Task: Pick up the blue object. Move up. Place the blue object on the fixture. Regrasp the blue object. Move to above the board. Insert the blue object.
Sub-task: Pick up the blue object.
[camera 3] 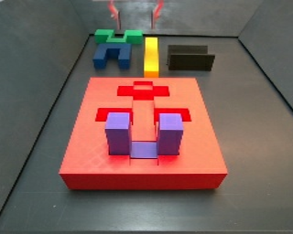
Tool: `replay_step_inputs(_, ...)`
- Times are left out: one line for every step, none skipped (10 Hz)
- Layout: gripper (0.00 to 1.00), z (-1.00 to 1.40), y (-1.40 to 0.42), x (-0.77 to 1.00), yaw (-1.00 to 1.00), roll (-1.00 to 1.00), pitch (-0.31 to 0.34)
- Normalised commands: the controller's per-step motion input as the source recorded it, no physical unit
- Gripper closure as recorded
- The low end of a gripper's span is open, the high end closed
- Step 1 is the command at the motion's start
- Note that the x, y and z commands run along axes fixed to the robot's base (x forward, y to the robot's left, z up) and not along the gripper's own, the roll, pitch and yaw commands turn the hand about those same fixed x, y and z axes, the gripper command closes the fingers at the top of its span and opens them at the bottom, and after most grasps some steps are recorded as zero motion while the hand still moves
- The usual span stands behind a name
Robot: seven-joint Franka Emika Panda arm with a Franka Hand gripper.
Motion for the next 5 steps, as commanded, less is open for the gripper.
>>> replay_step_inputs(0.0, -0.62, -0.04, -0.19, 0.0, 0.0, -0.19)
replay_step_inputs(0.0, -0.58, 0.0, -0.24, 0.0, 0.0, -0.194)
replay_step_inputs(0.0, -0.51, 0.0, -0.19, 0.0, 0.0, -0.176)
replay_step_inputs(0.0, -0.35, 0.0, -0.17, 0.0, 0.0, -0.12)
replay_step_inputs(0.0, -0.35, 0.0, -0.17, 0.0, 0.0, -0.109)
